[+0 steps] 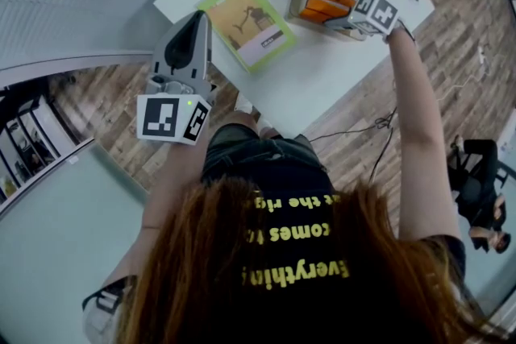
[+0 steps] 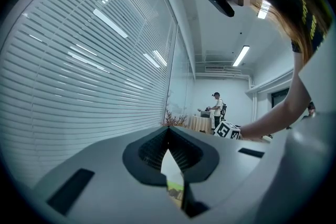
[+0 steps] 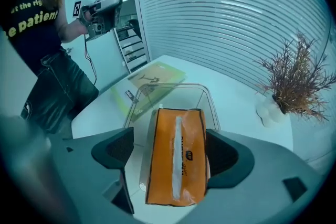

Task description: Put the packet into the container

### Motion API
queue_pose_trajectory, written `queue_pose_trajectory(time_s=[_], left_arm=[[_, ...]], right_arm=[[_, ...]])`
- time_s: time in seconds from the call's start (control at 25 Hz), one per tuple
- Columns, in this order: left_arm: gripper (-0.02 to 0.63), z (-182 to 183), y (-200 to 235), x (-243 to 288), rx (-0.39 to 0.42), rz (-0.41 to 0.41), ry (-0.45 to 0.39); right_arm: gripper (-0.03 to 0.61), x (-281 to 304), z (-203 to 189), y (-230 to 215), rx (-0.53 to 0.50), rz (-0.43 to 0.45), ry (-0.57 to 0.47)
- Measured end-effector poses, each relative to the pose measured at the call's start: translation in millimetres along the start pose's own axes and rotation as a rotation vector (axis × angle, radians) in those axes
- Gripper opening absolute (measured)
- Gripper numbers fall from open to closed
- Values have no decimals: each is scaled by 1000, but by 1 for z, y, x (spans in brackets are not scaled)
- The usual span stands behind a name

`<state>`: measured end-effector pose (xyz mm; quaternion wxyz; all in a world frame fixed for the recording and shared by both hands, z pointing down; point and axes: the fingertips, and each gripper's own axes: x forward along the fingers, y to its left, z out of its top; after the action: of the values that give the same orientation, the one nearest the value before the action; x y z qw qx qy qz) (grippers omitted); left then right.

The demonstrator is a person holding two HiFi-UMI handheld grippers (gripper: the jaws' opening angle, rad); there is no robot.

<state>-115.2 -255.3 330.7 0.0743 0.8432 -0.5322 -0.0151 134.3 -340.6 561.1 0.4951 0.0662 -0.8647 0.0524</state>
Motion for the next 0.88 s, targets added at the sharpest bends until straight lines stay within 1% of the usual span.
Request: queue_pose_trajectory(time_s=[0.16,0.24,0.28,0.32,0.4,0.44,0.6,0.76,0.88], left_arm=[[2,0,-1,0,0,-4,1],[2,0,-3,0,-1,-8,1],[2,0,-4,0,-1,-10,1],[2,0,-4,0,-1,-12,0],[2,-1,-4,0,-1,-13,-1],[2,-1,-3,-1,-1,-12,0],[2,-2,-3,-4,0,-12,6],[2,0,-5,-5,3,-18,4],[2,0,-5,-4,4,-24,4]], right_arm=[[430,-3,2,1,-8,-16,5],[409,-4,3,3,-4,-16,0],[389,-5,4,5,-7,-18,0],[355,-5,4,5,-12,-23,1],[264,-6,5,6,-24,-35,0],[244,-6,5,7,-25,-37,-2],[199,-6,6,12,-26,-41,11],[98,-9,7,11,-13,-70,10],[55,-11,9,11,0,-84,-4]])
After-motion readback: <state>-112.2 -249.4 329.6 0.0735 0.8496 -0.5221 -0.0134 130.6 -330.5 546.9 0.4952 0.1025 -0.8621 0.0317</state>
